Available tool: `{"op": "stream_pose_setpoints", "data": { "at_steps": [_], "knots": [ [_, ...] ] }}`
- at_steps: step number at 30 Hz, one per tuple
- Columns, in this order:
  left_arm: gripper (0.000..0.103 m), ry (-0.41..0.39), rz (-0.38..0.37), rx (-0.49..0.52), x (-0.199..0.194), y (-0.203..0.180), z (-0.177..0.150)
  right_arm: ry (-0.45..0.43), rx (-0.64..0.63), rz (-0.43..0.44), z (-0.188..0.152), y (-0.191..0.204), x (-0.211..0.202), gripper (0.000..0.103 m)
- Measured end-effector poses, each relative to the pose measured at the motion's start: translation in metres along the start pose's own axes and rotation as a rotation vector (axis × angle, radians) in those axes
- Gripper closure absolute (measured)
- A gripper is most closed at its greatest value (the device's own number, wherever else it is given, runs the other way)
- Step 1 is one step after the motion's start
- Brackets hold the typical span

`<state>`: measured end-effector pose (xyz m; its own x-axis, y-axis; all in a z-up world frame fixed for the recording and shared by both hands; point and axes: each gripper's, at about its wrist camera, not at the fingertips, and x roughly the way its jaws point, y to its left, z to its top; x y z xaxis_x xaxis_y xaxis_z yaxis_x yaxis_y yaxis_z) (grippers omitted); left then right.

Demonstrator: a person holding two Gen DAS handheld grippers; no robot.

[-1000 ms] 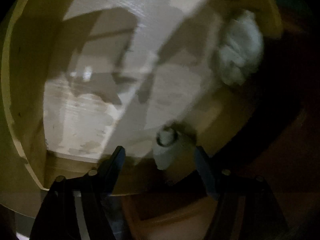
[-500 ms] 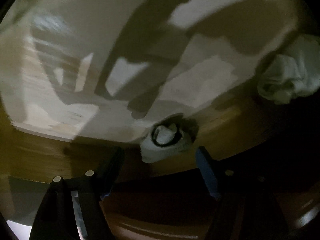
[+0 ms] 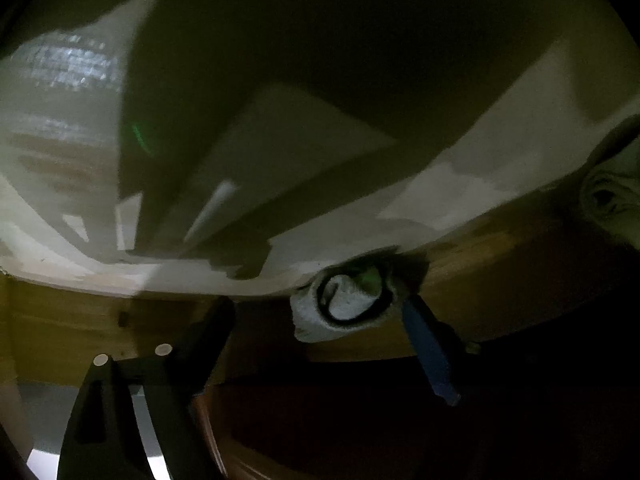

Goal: Take underwear out of drawer
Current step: 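Reach the right tool to the grey knit sock in the drawer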

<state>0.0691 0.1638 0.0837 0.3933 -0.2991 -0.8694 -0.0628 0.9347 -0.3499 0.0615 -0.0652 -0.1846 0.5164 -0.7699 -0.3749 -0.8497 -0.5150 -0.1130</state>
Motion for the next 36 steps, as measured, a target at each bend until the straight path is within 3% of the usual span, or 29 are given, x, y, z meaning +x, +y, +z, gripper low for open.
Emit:
{"op": "stream_pose_setpoints", "data": {
  "at_steps": [4,14,17,19,23,24,30,36],
  "knots": [
    [0.053,-0.006,-0.003,-0.007,-0.002,0.002,0.0,-0.012,-0.026,-0.089,-0.005,0.01,0.009,0.017],
    [0.053,0.016,-0.009,0.017,0.001,-0.004,-0.002,0.043,-0.038,0.039,-0.01,0.002,0.032,0.017],
    [0.053,0.019,-0.015,0.015,0.001,-0.003,-0.002,0.039,-0.039,0.017,-0.011,0.001,0.036,0.019],
    [0.053,0.023,-0.023,0.006,0.001,-0.001,-0.002,0.031,-0.038,-0.026,-0.008,0.01,0.018,0.038],
    [0.053,0.023,-0.037,-0.01,-0.001,0.002,-0.001,0.02,-0.044,-0.092,-0.01,0.009,0.018,0.062],
    [0.053,0.023,-0.037,-0.012,-0.001,0.003,-0.001,0.023,-0.051,-0.103,-0.01,0.008,0.019,0.072],
    [0.053,0.017,-0.034,-0.014,-0.001,0.002,-0.001,0.024,-0.057,-0.156,-0.012,0.011,0.021,0.09],
    [0.053,0.015,-0.019,0.001,-0.001,0.0,-0.002,-0.016,0.086,-0.083,-0.015,-0.007,0.007,0.094]
  ]
}}
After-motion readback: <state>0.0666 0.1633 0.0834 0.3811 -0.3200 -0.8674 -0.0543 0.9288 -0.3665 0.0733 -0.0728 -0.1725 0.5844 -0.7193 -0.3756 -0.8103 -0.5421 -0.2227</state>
